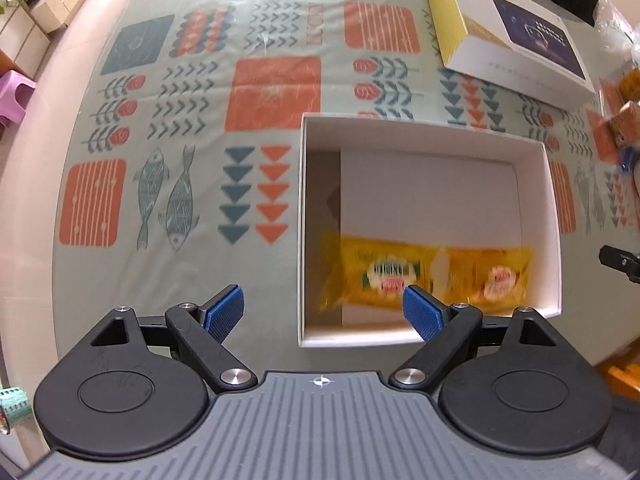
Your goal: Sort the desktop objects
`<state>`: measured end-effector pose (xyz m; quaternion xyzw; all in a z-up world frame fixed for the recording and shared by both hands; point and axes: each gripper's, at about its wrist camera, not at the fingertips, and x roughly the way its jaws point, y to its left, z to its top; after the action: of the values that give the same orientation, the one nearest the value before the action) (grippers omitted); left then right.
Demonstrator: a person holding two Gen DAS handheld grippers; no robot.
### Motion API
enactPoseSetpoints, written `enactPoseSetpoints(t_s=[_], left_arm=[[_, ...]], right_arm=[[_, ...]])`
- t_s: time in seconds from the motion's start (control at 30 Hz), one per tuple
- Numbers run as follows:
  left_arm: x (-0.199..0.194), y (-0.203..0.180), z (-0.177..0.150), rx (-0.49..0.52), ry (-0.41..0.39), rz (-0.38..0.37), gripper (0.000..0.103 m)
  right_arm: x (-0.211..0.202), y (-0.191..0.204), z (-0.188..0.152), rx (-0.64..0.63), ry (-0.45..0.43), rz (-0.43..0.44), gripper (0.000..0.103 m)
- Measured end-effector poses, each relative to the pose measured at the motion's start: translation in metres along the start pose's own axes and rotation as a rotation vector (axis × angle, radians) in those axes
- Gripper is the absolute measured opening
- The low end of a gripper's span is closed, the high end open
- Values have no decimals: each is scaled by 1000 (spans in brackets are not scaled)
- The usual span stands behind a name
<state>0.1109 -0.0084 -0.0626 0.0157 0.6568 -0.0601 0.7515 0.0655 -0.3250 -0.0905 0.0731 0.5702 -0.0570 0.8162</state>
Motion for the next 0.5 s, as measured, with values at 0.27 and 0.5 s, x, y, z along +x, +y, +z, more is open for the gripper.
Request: enactPoseSetpoints(t_s=[0.27,0.5], left_arm=[[1,-1,-11,-25,17,-18,103],[-2,-6,-1,-27,-25,-16,103]], right_arm=[[-7,13,-12,-35,67,-16,103],[-3,11,-13,-21,91,-15,103]])
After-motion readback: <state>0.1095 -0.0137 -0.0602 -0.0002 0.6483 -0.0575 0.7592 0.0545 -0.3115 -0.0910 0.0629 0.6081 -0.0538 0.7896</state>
